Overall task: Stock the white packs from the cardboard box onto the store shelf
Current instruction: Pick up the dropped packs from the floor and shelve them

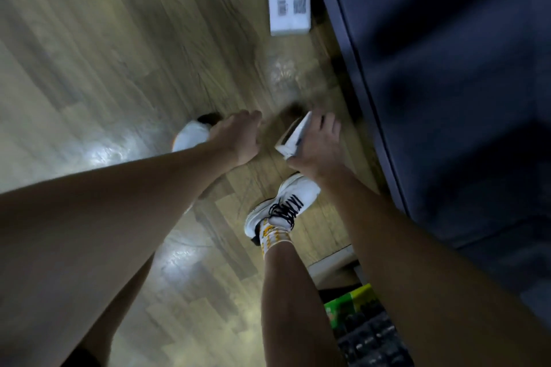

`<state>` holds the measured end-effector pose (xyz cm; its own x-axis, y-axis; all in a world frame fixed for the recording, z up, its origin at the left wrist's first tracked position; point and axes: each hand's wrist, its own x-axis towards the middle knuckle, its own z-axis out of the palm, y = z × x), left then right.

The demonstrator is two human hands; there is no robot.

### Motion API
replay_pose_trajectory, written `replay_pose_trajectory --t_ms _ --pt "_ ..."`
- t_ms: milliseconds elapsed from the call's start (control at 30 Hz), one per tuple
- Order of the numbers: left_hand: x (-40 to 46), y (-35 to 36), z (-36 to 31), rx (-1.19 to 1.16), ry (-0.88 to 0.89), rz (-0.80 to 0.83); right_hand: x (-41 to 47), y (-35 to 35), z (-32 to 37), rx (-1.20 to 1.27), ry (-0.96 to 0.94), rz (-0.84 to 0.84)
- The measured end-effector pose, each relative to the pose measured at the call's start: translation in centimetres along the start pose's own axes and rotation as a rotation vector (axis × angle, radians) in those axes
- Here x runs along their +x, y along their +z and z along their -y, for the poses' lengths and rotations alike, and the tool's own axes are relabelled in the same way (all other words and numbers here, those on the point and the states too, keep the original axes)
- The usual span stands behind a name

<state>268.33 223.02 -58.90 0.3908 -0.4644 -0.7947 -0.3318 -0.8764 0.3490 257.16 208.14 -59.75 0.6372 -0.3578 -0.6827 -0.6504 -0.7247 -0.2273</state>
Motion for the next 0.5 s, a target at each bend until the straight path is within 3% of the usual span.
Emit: replay_pose_trajectory --t_ms 133,300,400,500 --pt "-5.5 -7.0 -1.9 0.000 0.027 -0.022 -5.4 -8.1 4.0 0.175 0.151 0.059" --pt "-15.0 -18.2 -5.4 0.095 0.141 -0.032 -13.8 -21.2 8.6 0.352 0.184 0.095" --pt "-21.1 -25.6 -7.8 0.042 0.239 -0.069 -19.9 -29.3 12.3 0.434 0.167 0.027" --pt "-26.7 -33.1 -11.1 0.177 0.353 -0.102 -26.1 -37.0 15.4 0.467 0.067 -0.117"
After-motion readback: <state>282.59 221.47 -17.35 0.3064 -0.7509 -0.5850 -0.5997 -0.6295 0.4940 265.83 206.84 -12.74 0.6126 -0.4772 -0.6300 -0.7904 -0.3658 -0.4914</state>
